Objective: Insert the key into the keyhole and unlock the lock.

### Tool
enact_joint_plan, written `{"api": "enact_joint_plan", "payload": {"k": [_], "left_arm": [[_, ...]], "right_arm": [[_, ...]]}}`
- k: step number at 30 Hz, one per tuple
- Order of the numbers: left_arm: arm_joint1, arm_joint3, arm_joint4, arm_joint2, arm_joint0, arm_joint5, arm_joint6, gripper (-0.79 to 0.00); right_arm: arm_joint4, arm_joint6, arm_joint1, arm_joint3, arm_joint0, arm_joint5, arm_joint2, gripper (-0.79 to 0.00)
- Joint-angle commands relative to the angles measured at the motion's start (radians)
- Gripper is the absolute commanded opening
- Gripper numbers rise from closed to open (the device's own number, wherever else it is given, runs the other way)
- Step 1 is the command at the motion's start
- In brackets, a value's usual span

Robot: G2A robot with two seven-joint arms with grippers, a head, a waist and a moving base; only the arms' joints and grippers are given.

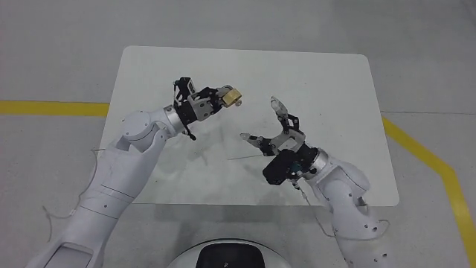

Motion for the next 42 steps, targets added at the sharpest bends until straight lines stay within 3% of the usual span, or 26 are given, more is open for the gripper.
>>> {"api": "enact_joint_plan", "payload": {"k": [1,6,11,16,21,42], "left_arm": [[-0.003,0.011,-0.057,-0.003,0.001,0.022,-0.021,-0.785],[-0.003,0.035,-0.081,-0.008,-0.007,0.035,-0.046,-0.785],[-0.006,0.038,-0.121,-0.008,-0.013,0.030,-0.092,-0.785],[-0.009,0.049,-0.133,0.000,-0.023,0.037,-0.113,-0.785],[-0.010,0.056,-0.140,-0.001,-0.024,0.023,-0.125,-0.785],[-0.014,0.071,-0.141,0.008,-0.046,0.039,-0.147,-0.785]], "right_arm": [[0.343,-0.136,-0.003,0.117,0.055,-0.109,-0.015,-0.785],[0.534,-0.278,-0.008,0.277,0.167,-0.361,-0.080,-0.785],[0.703,-0.238,-0.026,0.433,0.270,-0.486,-0.187,-0.785],[0.829,-0.154,-0.050,0.548,0.349,-0.477,-0.274,-0.785],[0.856,-0.100,-0.060,0.573,0.381,-0.454,-0.300,-0.785],[0.888,-0.064,-0.078,0.623,0.407,-0.436,-0.309,-0.785]]}}
